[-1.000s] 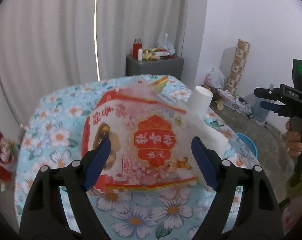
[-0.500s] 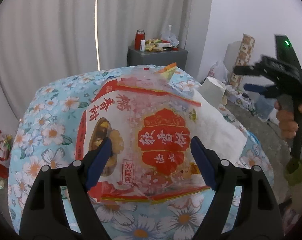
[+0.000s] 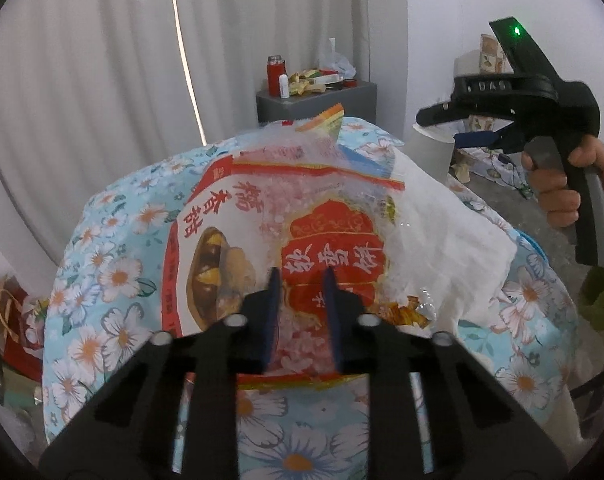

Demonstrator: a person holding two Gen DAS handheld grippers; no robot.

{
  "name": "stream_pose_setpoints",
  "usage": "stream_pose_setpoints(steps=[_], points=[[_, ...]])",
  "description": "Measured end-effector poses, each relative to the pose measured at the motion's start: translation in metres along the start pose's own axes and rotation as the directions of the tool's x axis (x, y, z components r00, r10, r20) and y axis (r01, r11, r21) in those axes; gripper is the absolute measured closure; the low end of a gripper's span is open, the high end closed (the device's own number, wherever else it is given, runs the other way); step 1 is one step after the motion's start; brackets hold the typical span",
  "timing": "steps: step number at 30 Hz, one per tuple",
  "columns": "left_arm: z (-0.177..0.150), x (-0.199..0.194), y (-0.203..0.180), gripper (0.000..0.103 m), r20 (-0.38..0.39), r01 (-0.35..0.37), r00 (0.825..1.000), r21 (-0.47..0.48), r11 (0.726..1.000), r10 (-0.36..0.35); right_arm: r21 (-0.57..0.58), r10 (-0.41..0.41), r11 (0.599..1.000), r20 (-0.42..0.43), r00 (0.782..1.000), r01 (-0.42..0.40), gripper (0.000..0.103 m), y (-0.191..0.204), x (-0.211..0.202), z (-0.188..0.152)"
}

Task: Collect trash
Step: 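Grasp the red-printed snack bag with the left gripper while the right grasps the white cup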

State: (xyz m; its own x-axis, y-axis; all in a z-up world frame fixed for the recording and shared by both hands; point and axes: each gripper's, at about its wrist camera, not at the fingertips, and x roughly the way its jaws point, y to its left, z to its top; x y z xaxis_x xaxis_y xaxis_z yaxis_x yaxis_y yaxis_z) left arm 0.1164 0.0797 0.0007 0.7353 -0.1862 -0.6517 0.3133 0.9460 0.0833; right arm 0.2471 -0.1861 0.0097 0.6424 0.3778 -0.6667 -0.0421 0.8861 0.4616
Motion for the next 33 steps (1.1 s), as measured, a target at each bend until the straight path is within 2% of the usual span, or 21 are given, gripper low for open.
stream_pose_setpoints(steps=[2, 6, 8, 11, 16, 20, 24, 27, 30, 32, 33], points=[[-0.001, -0.001, 0.002, 0.101, 0.002, 0.007, 1.000, -0.011, 1.000, -0.007, -0.001, -0.010, 1.000, -0.009, 1.000, 0.010, 0.043, -0.001, 0.002, -0.001], [0.001, -0.007, 0.005, 0.101, 0.025, 0.031, 0.999, -0.025, 0.999, -0.030, -0.011, -0.026, 1.000, -0.015, 1.000, 0.025, 0.054, -0.001, 0.003, -0.001], [0.001, -0.011, 0.004, 0.101, 0.045, 0.046, 0.998, -0.022, 0.999, -0.045, -0.017, -0.033, 0.999, -0.014, 0.999, 0.032, 0.067, 0.000, 0.002, -0.001], [0.000, -0.017, -0.001, 0.100, 0.069, 0.079, 0.995, -0.007, 0.997, -0.079, -0.014, -0.035, 0.999, -0.013, 0.999, 0.035, 0.074, -0.001, 0.000, 0.000], [0.000, -0.015, -0.010, 0.097, 0.061, 0.072, 0.995, 0.038, 0.997, -0.075, -0.005, -0.018, 1.000, -0.003, 1.000, 0.018, 0.071, -0.004, -0.005, 0.000], [0.001, -0.014, -0.008, 0.097, 0.059, 0.073, 0.995, 0.033, 0.997, -0.075, -0.030, -0.011, 0.999, 0.011, 1.000, 0.012, 0.042, -0.002, -0.006, 0.000], [0.002, -0.016, -0.007, 0.094, 0.065, 0.072, 0.995, 0.025, 0.997, -0.074, -0.084, -0.035, 0.996, -0.021, 0.999, 0.034, 0.028, 0.008, 0.006, 0.004], [0.002, -0.019, -0.006, 0.086, 0.068, 0.088, 0.994, 0.019, 0.996, -0.089, -0.111, -0.087, 0.991, -0.058, 0.995, 0.080, 0.027, 0.012, 0.024, 0.005], [0.000, -0.022, -0.008, 0.079, 0.065, 0.110, 0.992, 0.028, 0.993, -0.112, -0.116, -0.104, 0.989, -0.067, 0.992, 0.096, 0.028, 0.011, 0.034, 0.004], [-0.001, -0.024, -0.010, 0.075, 0.062, 0.120, 0.990, 0.047, 0.992, -0.123, -0.105, -0.110, 0.989, -0.065, 0.992, 0.103, 0.042, 0.009, 0.036, 0.004], [-0.002, -0.025, -0.012, 0.071, 0.060, 0.123, 0.990, 0.053, 0.991, -0.126, -0.093, -0.108, 0.990, -0.062, 0.992, 0.102, 0.042, 0.008, 0.035, 0.004]])
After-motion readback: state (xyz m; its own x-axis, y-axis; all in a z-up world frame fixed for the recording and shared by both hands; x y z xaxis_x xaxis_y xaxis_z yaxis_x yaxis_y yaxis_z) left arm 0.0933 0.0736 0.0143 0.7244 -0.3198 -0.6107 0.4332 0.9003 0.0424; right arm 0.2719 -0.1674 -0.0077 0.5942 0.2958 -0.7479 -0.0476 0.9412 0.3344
